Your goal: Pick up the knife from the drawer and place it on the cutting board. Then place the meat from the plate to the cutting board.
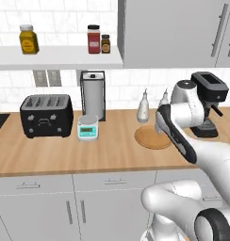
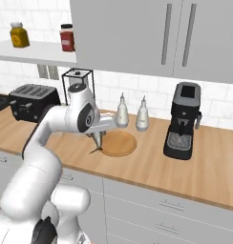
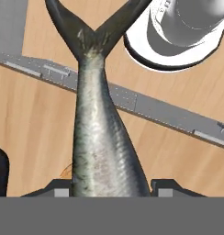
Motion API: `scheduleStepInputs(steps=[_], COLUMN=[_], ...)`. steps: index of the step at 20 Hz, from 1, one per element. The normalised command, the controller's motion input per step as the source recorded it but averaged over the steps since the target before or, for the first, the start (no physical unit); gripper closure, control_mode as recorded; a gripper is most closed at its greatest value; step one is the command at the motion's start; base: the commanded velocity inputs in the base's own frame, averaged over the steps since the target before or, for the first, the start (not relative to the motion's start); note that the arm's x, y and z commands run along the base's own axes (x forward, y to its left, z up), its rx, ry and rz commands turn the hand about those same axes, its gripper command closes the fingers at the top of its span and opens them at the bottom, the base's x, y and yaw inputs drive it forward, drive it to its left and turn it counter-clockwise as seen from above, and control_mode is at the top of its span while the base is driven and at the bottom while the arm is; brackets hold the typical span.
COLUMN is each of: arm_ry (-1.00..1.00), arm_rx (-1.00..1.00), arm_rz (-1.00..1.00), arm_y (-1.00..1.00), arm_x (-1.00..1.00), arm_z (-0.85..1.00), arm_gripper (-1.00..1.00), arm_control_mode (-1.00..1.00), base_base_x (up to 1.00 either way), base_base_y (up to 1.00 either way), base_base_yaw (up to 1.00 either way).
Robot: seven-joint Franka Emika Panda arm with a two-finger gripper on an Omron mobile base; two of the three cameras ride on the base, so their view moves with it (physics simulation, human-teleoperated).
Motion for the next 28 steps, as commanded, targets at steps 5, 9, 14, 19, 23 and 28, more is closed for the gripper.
scheduleStepInputs(steps=[5, 9, 14, 19, 23, 28], arm_ry=[-0.33, -0.10, 0.00, 0.01, 0.02, 0.00], arm_rx=[0.13, 0.08, 0.00, -0.03, -0.15, -0.13], arm_rz=[0.01, 0.00, 0.00, 0.08, 0.80, 0.99], arm_y=[-0.18, -0.09, 0.00, 0.02, 0.10, 0.02], arm_x=[-0.54, -0.18, 0.00, -0.21, -0.59, -0.22], arm_z=[0.61, 0.38, 0.00, -0.07, -0.38, -0.45], arm_gripper=[1.00, 1.00, 1.00, 1.00, 1.00, 1.00], arm_control_mode=[-1.00, -1.00, -1.00, -1.00, -1.00, -1.00], base_base_x=[0.00, 0.00, 0.00, 0.00, 0.00, 0.00], base_base_y=[0.00, 0.00, 0.00, 0.00, 0.00, 0.00], base_base_yaw=[0.00, 0.00, 0.00, 0.00, 0.00, 0.00])
